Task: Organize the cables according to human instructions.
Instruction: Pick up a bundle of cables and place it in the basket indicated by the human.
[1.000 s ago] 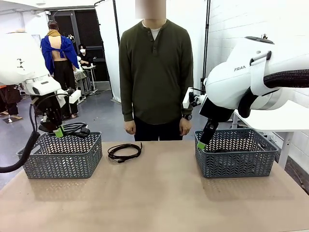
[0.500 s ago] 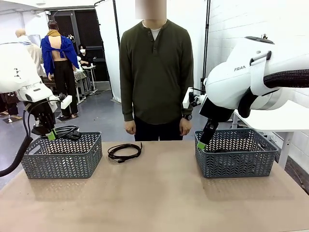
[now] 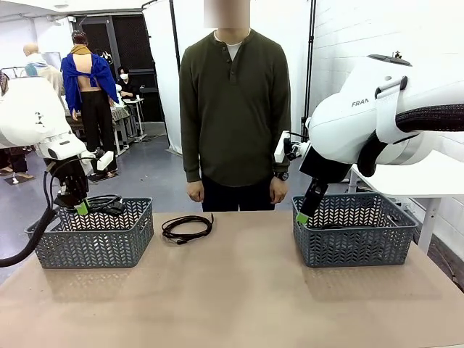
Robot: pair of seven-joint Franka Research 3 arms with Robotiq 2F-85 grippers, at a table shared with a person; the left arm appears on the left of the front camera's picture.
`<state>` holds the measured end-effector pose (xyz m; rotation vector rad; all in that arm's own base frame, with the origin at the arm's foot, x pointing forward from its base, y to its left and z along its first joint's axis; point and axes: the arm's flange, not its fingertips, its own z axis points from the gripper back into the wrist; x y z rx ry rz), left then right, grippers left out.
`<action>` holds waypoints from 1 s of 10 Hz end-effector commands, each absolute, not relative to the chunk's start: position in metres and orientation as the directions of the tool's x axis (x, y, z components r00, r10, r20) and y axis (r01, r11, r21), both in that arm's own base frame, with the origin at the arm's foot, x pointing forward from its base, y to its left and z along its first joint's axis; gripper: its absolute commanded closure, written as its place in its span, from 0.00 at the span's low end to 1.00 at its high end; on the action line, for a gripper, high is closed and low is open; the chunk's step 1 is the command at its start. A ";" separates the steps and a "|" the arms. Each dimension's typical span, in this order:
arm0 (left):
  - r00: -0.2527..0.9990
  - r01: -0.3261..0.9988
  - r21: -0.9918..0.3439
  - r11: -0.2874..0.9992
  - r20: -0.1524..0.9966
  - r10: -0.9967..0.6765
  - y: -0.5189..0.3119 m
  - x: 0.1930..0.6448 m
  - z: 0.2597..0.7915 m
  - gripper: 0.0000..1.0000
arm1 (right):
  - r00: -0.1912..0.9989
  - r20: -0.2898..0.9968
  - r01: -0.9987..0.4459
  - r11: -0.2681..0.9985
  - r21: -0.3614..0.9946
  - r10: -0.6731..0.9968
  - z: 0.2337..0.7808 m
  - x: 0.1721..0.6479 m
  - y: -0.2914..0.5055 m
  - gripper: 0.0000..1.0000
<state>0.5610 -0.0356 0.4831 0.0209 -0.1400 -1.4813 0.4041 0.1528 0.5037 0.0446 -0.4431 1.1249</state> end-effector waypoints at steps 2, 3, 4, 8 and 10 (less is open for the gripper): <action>0.085 0.991 0.095 0.090 0.057 -0.995 -0.031 0.576 0.479 1.00 | 0.357 0.358 -0.877 0.441 -0.191 0.863 0.502 0.403 0.153 0.00; 0.088 0.992 0.087 0.093 0.053 -0.995 -0.031 0.578 0.477 1.00 | 0.357 0.358 -0.877 0.441 -0.191 0.863 0.502 0.403 0.153 0.00; 0.090 0.991 0.092 0.094 0.047 -0.995 -0.031 0.581 0.475 1.00 | 0.357 0.358 -0.877 0.441 -0.191 0.863 0.502 0.403 0.153 0.00; 0.105 0.989 0.100 0.110 0.053 -0.993 -0.032 0.586 0.466 0.65 | 0.357 0.358 -0.877 0.441 -0.191 0.863 0.502 0.403 0.153 0.00; 0.120 0.986 0.109 0.127 0.063 -0.991 -0.032 0.586 0.464 0.29 | 0.357 0.358 -0.877 0.441 -0.191 0.863 0.502 0.403 0.153 0.00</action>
